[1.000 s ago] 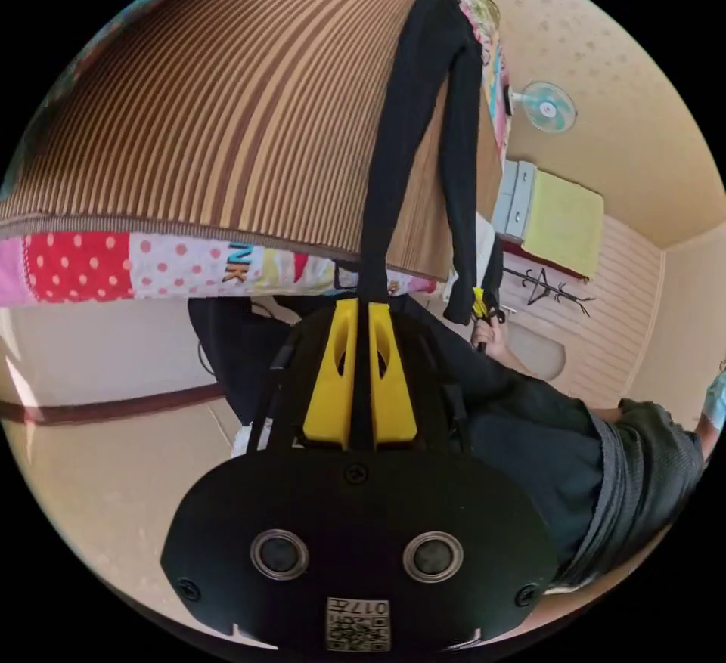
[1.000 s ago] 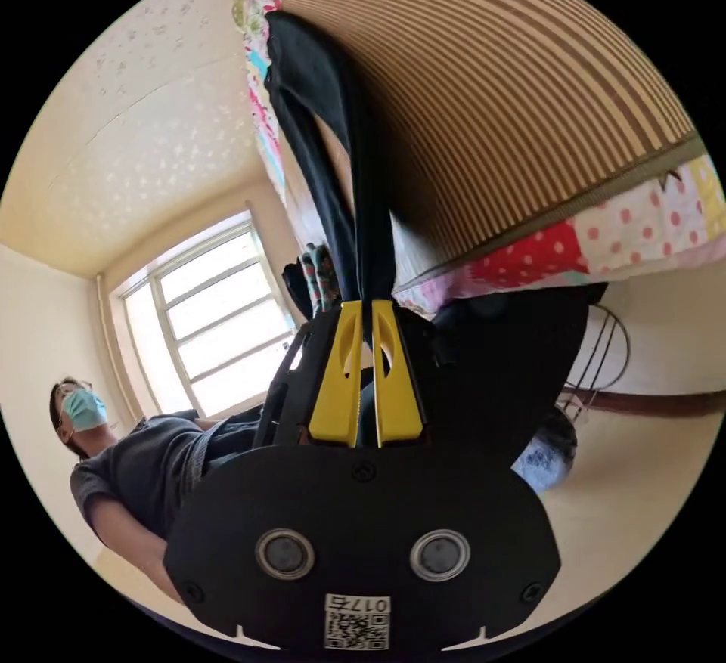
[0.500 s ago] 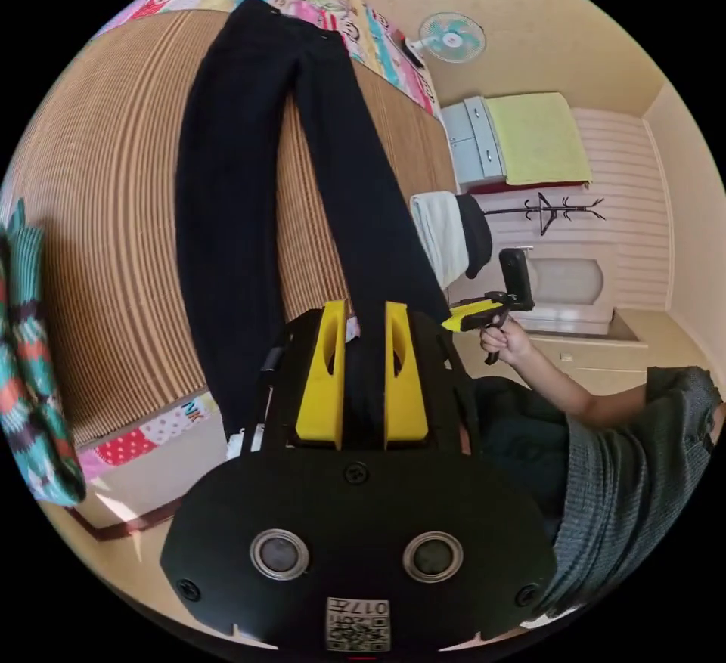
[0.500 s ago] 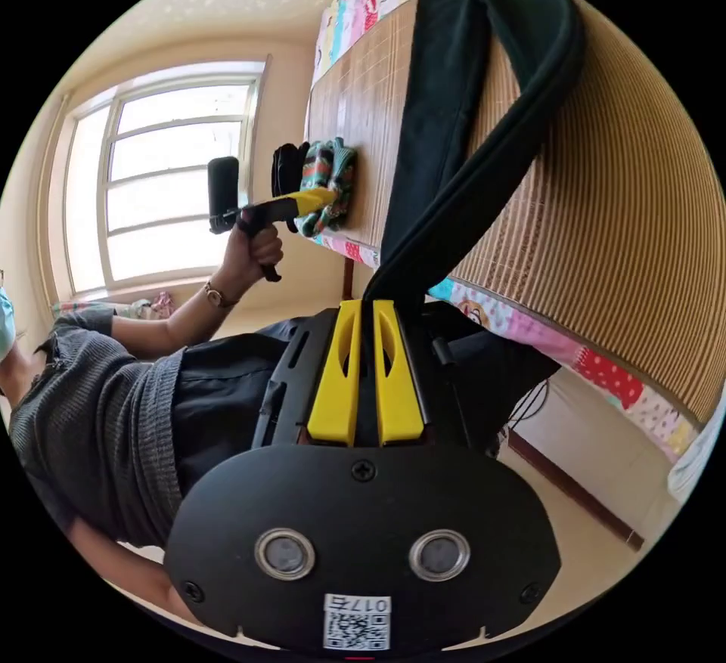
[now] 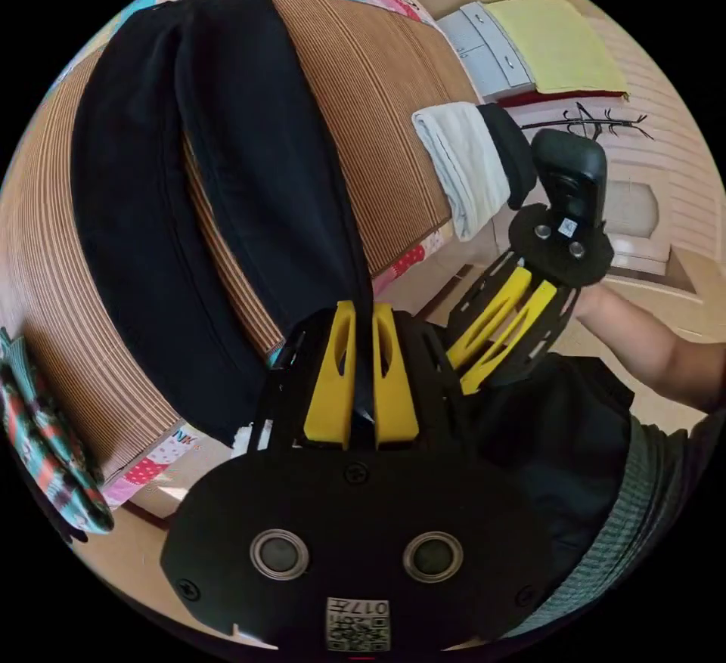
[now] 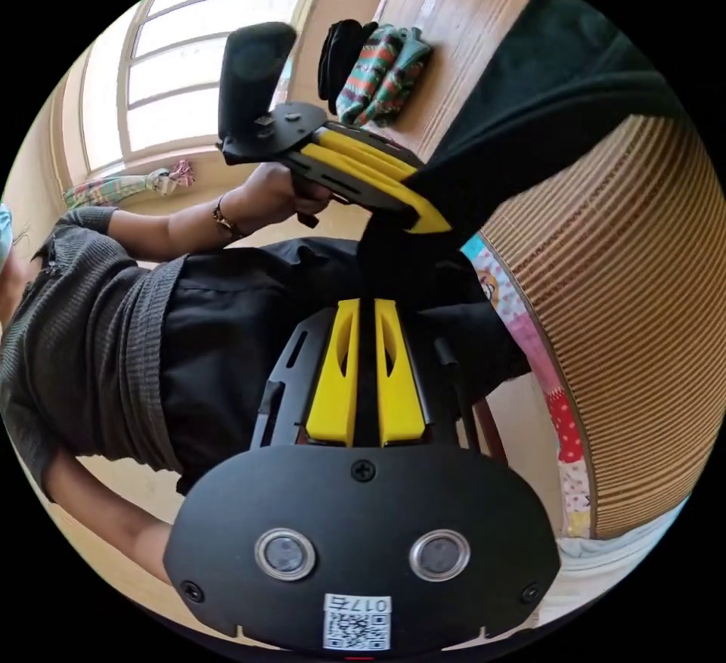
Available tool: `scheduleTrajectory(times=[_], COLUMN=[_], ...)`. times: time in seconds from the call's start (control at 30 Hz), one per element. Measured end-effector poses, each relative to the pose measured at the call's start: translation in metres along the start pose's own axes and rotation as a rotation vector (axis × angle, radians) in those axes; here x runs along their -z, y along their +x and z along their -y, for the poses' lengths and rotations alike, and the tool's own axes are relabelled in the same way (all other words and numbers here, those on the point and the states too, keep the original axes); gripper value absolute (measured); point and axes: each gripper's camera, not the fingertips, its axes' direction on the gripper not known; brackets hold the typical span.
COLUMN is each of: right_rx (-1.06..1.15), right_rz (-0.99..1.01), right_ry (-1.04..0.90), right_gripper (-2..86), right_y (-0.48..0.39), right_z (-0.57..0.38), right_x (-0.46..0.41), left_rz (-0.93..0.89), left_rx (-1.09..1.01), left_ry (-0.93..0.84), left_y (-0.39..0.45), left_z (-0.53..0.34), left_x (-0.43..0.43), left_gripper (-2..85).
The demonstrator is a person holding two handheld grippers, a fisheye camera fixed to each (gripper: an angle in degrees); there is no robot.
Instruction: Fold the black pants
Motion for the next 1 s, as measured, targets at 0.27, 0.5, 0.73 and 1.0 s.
scheduleTrajectory(times=[0.27,0.5,0.73,1.0], right_rx=[-0.382,-0.54,-0.657,-0.314], right_rz=[0.075,0.061,-0.236,-0.954], right_ry=[0.491,0.973,1.02,0.819], right_gripper=[11.0,9.8,4.4,2.8], right_y=[0.152,0.208,0.176,-0.018], right_z=[0.017,0.091,0.167,0.31], right_x=[0.206,0.297,0.305,0.301], left_rz=[0.069,0.167,0.124,-0.276], left_rx=[0.108,0.115,0.042,0.163], left_ry=[0.006,0.064,0.103,0.347], left_y=[-0.009,0.006,0.015,-0.044], left_z=[-0.018,-0.041,-0.052,-0.116], left_x=[-0.016,-0.02,-0.017,0.037], left_gripper=[3.1,2.5,1.6,1.4])
